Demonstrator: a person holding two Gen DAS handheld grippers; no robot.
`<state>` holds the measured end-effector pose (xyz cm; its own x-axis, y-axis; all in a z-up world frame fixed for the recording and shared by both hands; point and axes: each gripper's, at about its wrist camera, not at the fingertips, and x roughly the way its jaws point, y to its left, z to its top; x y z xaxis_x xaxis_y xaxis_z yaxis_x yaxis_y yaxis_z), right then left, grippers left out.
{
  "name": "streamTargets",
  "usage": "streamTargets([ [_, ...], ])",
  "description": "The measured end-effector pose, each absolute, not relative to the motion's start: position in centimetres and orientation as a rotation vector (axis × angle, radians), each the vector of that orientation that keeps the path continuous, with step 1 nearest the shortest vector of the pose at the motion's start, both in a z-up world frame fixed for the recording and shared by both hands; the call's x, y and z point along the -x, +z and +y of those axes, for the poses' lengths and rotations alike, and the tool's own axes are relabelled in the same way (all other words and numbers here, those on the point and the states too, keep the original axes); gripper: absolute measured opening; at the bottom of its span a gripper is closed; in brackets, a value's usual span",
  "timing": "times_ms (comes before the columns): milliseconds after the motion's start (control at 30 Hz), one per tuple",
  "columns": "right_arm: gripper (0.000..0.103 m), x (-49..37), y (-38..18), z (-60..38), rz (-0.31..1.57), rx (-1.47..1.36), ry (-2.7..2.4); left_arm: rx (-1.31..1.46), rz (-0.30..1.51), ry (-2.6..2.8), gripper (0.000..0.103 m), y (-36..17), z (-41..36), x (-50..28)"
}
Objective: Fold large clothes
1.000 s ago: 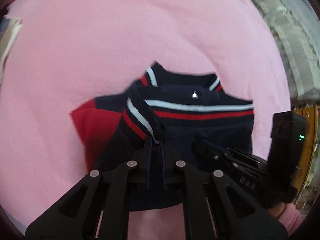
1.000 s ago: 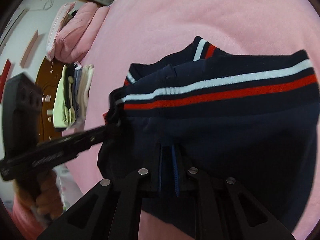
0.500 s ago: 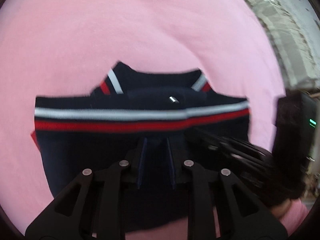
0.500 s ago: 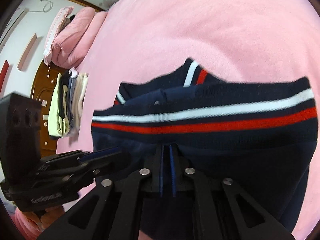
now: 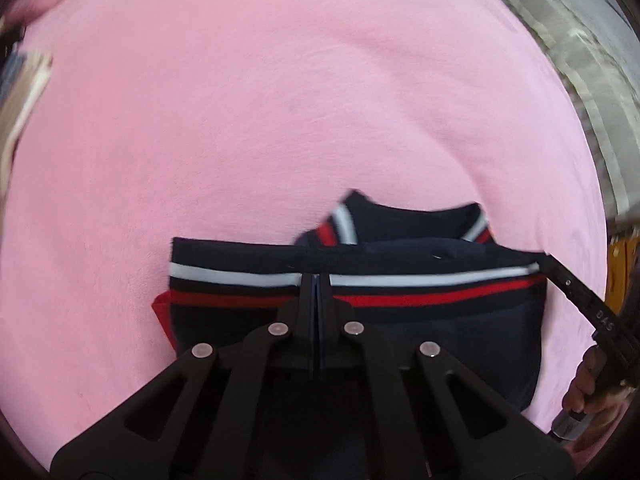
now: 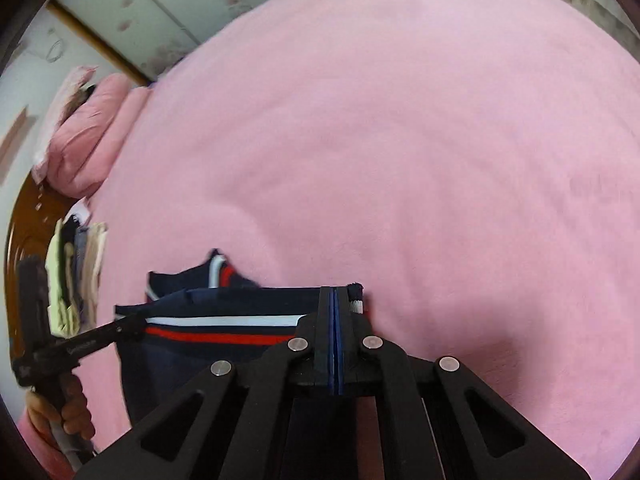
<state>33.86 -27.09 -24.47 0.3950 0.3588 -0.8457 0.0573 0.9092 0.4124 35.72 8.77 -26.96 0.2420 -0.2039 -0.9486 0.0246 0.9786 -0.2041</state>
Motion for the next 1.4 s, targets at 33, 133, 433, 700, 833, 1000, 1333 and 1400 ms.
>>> streamTargets([
  [33, 0.001, -33.8, -24.0, -26.1, 1.150, -0.412, 0.252, 0.142, 1.303, -0.199, 0.001, -26.5, 7.7, -35.3],
  [133, 0.001, -33.6, -24.1, -22.0, 1.184, -0.467, 0.438, 0.172, 1.340, -0.298, 0.001, -26.7, 5.0, -34.2],
  [433, 0.000, -31.9, -28.0, -21.5, 1.265, -0.387, 0.368, 0.159, 1.380, -0.263, 0.001, -30.2, 6.4, -33.5],
  [700, 0.000, -30.5, -25.6, -30.7, 1.196, -0.433, 0.068, 0.219, 1.350, -0.118, 0.001, -29.1, 10.0, -32.2],
  [833, 0.000, -30.6, -25.1, -26.5, 1.184, -0.517, 0.282, 0.289, 1.355, -0.249, 0.001, -28.8, 5.8, -30.6],
  [1000, 0.000, -30.1, -27.5, -18.0, 1.329, -0.454, 0.483, 0.213, 1.398, -0.248, 0.001, -31.2, 1.1, -29.7],
  [1333, 0.000, -28.3, -28.4, -29.2, 1.296, -0.419, 0.186, 0.280, 1.380, -0.188, 0.001, -32.6, 4.9, -31.2],
  [1400, 0.000, -28.0, -28.0, -32.0, 1.296, -0.400, 0.075, 0.263, 1.350, -0.147, 0.001, -31.6, 4.7, -31.1],
])
